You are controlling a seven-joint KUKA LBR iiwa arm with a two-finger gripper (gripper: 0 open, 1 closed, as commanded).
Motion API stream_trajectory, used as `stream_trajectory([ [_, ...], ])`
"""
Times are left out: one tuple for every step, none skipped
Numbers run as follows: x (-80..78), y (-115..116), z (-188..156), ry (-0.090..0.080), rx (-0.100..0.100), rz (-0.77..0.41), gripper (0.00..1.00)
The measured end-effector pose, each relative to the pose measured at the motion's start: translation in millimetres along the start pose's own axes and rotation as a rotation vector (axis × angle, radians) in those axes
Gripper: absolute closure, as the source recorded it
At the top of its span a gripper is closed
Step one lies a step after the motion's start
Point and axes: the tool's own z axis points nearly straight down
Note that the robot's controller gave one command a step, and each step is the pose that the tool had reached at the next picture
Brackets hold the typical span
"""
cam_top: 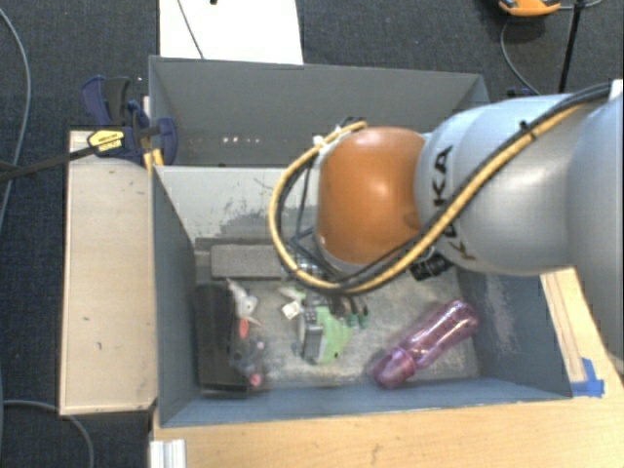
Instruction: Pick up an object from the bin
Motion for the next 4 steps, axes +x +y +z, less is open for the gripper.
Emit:
stream_trajectory([
  [11.2,-29.4,-15.4,-0.015,-0.001,0.073,0.0],
  [11.8,-27.0,-4.8,-0.011,-0.002,0.092,0.0],
  [-1.9,-39.1,30.5,-0.015,-0.002,0.091,0.0],
  [7.7,-65.3,51.7,-0.011,-0.002,-0.008,1.0],
])
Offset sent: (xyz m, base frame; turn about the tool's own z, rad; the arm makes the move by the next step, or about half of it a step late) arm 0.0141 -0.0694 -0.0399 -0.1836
